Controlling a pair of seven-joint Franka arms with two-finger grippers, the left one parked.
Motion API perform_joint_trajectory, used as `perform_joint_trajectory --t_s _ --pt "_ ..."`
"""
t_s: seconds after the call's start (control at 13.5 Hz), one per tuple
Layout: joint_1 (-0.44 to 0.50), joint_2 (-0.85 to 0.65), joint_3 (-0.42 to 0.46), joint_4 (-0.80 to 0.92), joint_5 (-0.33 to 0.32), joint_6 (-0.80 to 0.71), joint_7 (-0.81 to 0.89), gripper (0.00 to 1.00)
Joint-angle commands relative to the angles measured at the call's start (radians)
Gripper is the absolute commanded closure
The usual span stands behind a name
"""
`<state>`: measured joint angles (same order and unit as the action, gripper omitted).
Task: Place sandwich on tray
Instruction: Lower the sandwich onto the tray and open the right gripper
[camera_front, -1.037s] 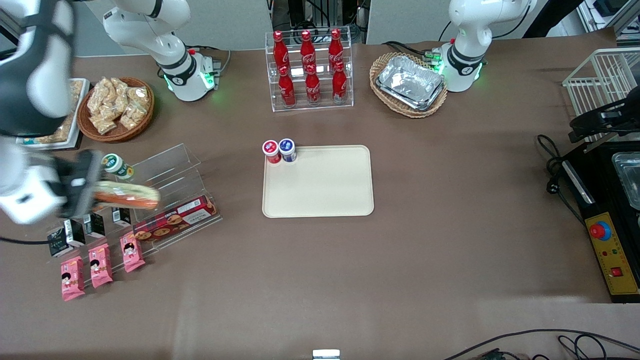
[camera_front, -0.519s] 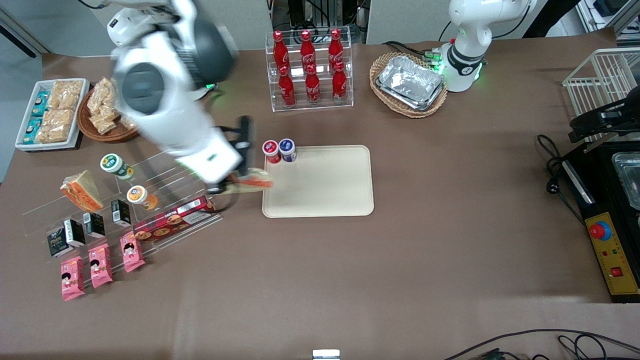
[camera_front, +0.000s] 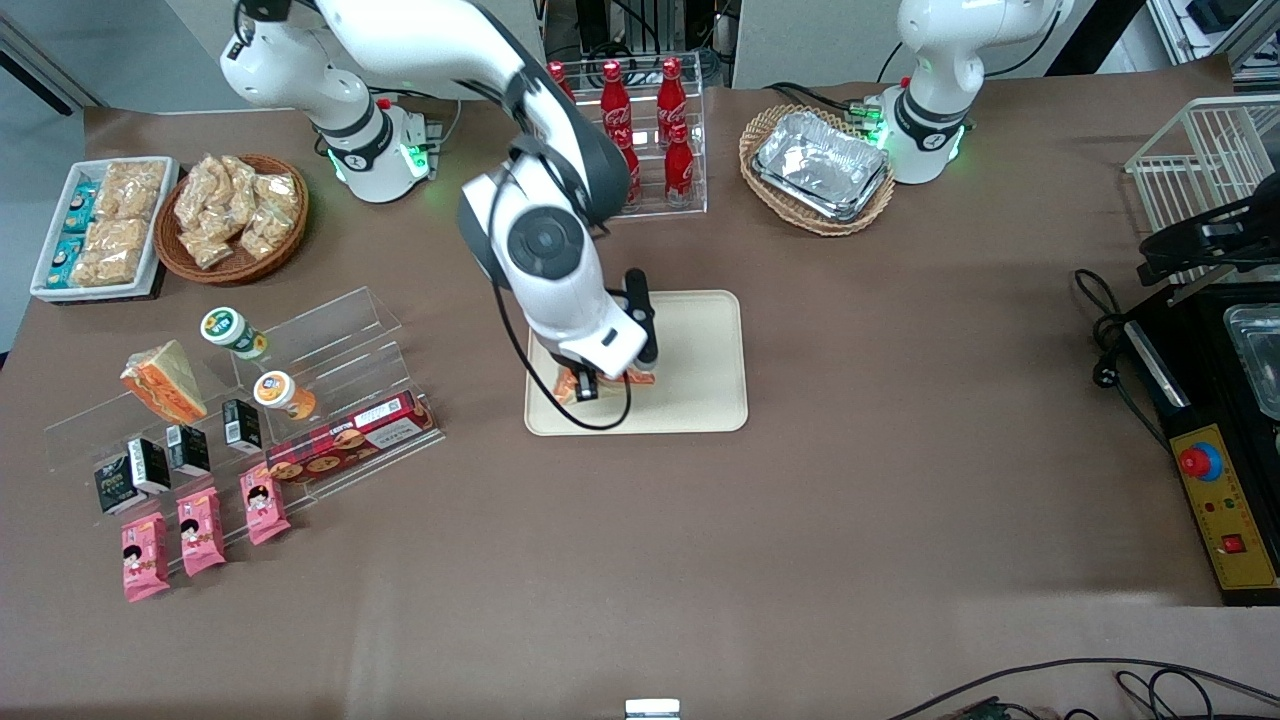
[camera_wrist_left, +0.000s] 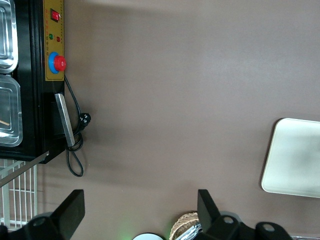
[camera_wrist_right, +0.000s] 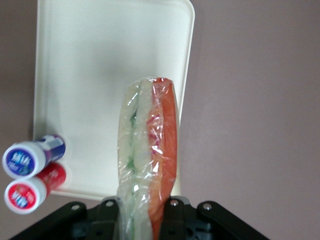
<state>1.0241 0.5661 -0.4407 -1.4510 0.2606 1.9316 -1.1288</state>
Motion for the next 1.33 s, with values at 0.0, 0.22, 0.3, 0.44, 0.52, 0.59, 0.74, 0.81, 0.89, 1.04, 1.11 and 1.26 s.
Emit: perform_joint_trajectory --t_s 0.0,0.22,0.3,0.44,0.52,0.59,0.74,0.81,0.89,1.04,1.11,1.26 --pt "0.008 0.073 -0.012 -0.003 0.063 0.067 -0.003 0.93" --pt "0.007 0.124 -0.012 -0.022 0.114 0.089 -0.003 0.93" --pt "0.005 0.136 -0.012 -0.028 0.126 0.108 -0.003 0.92" --pt "0.002 0.167 -0.012 -0.029 0.181 0.132 -0.003 0.91" --pt "0.002 0.179 -0.012 -0.029 0.196 0.141 -0.003 0.87" --pt "0.002 0.188 -0.012 -0.031 0.204 0.153 -0.003 0.86" --pt "0.002 0.208 -0.012 -0.031 0.213 0.174 -0.003 0.85" --pt "0.002 0.216 -0.012 -0.031 0.232 0.181 -0.003 0.84" --pt "0.002 0.221 -0.012 -0.031 0.249 0.179 -0.003 0.82" --pt "0.001 0.228 -0.012 -0.029 0.264 0.179 -0.003 0.61" --pt "0.002 0.233 -0.012 -0.032 0.284 0.179 -0.003 0.45" --pt "0.004 0.23 -0.012 -0.043 0.299 0.178 -0.003 0.18"
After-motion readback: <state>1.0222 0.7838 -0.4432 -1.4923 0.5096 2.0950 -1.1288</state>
